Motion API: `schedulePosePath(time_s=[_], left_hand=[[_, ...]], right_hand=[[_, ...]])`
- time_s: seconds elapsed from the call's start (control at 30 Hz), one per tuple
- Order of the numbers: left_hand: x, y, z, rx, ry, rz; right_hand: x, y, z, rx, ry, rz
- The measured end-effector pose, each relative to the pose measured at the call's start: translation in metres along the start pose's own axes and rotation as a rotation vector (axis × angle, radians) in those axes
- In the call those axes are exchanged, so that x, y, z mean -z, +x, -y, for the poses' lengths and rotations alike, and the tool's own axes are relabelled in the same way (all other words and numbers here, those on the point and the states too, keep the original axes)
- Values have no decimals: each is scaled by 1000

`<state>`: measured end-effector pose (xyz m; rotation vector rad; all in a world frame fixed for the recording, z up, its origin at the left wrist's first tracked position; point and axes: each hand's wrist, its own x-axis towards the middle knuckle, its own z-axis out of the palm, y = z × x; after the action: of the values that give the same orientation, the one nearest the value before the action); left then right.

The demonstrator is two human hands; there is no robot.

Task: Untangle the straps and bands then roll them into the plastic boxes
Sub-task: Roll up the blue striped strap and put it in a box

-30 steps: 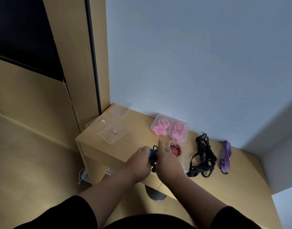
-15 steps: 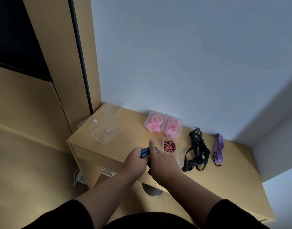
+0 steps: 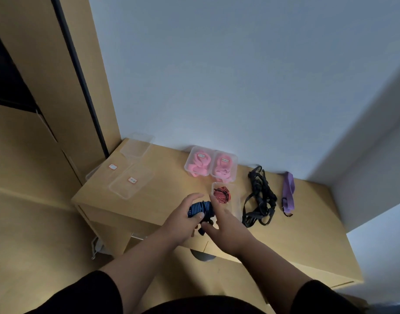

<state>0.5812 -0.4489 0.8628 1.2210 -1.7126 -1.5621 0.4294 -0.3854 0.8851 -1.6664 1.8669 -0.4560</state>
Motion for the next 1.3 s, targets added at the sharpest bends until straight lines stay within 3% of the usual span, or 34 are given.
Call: schedulePosePath(time_s=[0.1,0.23,0.37,0.53,0.73,0.83,0.9,1.1,1.3], left_hand=[[-7,13,-5,-12,-57,33],[-20,30,-11,48,-139,56],[-33,54,-16,94,-141,70],[-50,84,-18,156,-168,77],[-74,113,-15,218,-232,-50],[-86,123,-18,233,-230,-140],[-92,127,-18,242,-265,-189],[-101,134,-22,252,-301,-278],[-92,146,-17,242,-205,-343]], right_hand=[[14,0,-16,-16,333,-2],[29,14,-40,-31,599,10],[43,30,-55,-33,647,7],[58,52,-78,-11,521,39],[65,79,-105,-15,550,-22],[71,90,-117,67,209,-196],[73,99,-122,143,33,-169],[66,122,-120,248,-76,-129],[67,139,-102,161,-66,-103]])
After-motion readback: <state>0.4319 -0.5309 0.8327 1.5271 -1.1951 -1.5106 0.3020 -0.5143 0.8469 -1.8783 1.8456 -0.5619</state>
